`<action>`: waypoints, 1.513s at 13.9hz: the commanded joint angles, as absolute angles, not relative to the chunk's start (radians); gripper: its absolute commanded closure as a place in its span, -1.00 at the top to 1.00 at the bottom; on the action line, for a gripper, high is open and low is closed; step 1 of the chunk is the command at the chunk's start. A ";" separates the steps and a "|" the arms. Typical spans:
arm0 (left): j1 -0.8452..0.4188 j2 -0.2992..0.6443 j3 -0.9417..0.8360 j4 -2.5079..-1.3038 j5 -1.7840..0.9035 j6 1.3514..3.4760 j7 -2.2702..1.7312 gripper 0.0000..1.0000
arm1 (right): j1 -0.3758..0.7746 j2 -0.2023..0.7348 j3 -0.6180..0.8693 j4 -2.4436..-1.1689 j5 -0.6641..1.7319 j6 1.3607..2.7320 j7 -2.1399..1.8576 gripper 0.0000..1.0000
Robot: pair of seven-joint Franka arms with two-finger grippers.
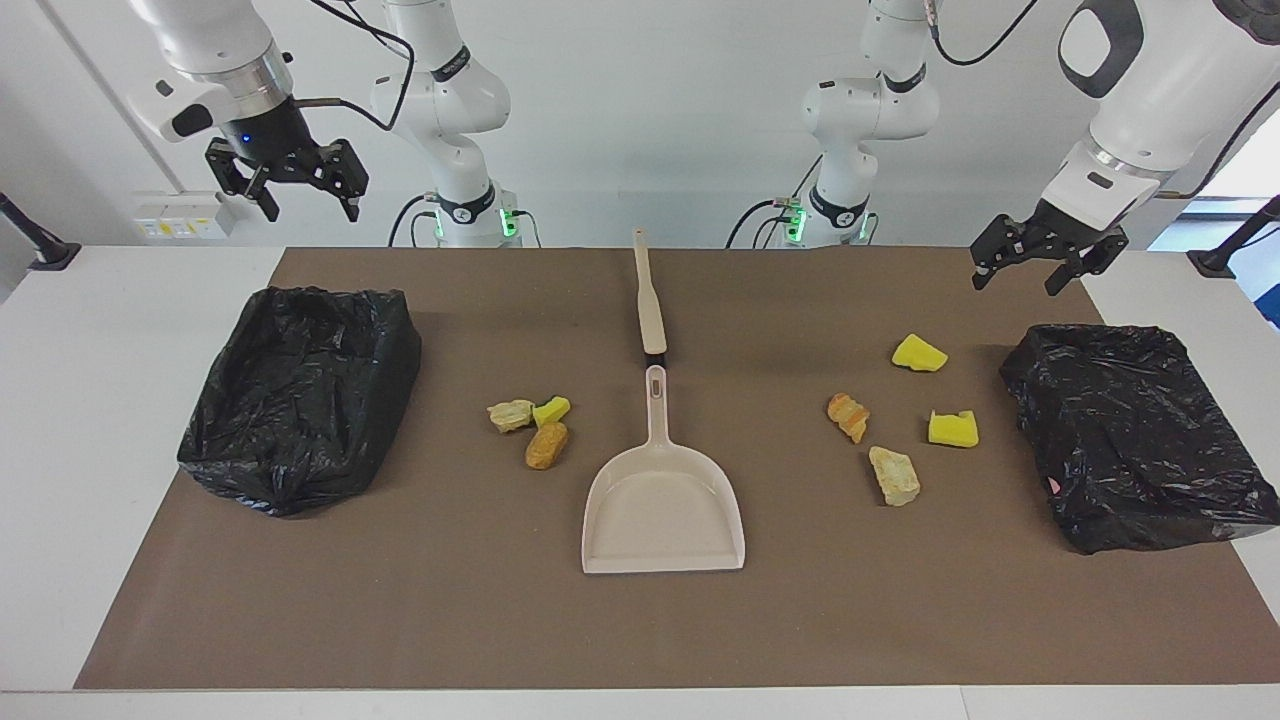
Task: Sweep and dump trash in bin
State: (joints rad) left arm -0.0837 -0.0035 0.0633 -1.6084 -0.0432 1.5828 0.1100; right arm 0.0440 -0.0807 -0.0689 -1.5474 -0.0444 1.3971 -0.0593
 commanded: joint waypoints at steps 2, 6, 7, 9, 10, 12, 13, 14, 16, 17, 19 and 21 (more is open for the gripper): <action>-0.074 -0.018 0.061 -1.611 -0.034 1.575 0.127 1.00 | 0.028 -0.107 -0.066 -1.583 -0.032 1.428 -0.097 1.00; -0.075 -0.018 0.061 -1.611 -0.034 1.575 0.123 1.00 | 0.028 -0.109 -0.066 -1.589 -0.032 1.428 -0.098 1.00; -0.075 -0.018 0.061 -1.611 -0.034 1.578 0.123 1.00 | 0.028 -0.110 -0.066 -1.588 -0.032 1.428 -0.097 1.00; -0.075 -0.017 0.061 -1.609 -0.034 1.582 0.121 1.00 | 0.028 -0.110 -0.066 -1.589 -0.032 1.428 -0.097 1.00; -0.077 -0.017 0.061 -1.609 -0.034 1.582 0.123 1.00 | 0.028 -0.110 -0.066 -1.589 -0.032 1.428 -0.097 1.00; -0.077 -0.017 0.061 -1.609 -0.034 1.582 0.123 1.00 | 0.028 -0.112 -0.066 -1.594 -0.032 1.428 -0.097 1.00; -0.077 -0.017 0.061 -1.609 -0.034 1.582 0.123 1.00 | 0.028 -0.113 -0.066 -1.595 -0.032 1.428 -0.097 1.00; -0.075 -0.017 0.061 -1.609 -0.034 1.582 0.123 1.00 | 0.028 -0.114 -0.066 -1.595 -0.032 1.428 -0.097 1.00; -0.075 -0.017 0.061 -1.609 -0.034 1.582 0.121 1.00 | 0.028 -0.115 -0.066 -1.595 -0.032 1.430 -0.097 1.00; -0.077 -0.017 0.061 -1.609 -0.034 1.582 0.121 1.00 | 0.028 -0.115 -0.066 -1.595 -0.032 1.430 -0.097 1.00; -0.077 -0.015 0.061 -1.609 -0.034 1.583 0.121 1.00 | 0.028 -0.115 -0.066 -1.595 -0.032 1.430 -0.097 1.00; -0.077 -0.015 0.061 -1.609 -0.034 1.583 0.121 1.00 | 0.028 -0.115 -0.066 -1.597 -0.032 1.430 -0.097 1.00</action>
